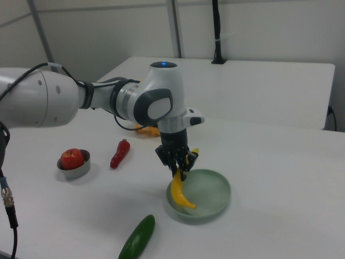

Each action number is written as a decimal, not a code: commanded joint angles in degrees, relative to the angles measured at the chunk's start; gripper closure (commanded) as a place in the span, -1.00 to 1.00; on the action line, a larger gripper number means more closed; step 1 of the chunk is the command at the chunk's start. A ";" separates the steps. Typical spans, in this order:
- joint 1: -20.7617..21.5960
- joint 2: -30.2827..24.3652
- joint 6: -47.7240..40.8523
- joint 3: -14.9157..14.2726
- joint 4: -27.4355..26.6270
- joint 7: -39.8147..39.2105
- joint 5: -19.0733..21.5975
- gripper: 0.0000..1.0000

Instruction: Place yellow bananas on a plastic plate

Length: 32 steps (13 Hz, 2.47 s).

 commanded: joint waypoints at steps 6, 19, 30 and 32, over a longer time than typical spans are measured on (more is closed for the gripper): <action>-0.43 0.11 1.30 -0.19 -0.41 -1.32 1.26 -1.00; 7.99 -23.61 -17.49 0.08 -0.41 12.81 1.08 -1.00; 11.43 -27.59 -18.40 4.82 -0.50 13.20 1.35 -1.00; 11.43 -27.23 -18.21 4.91 -0.59 12.22 1.52 -1.00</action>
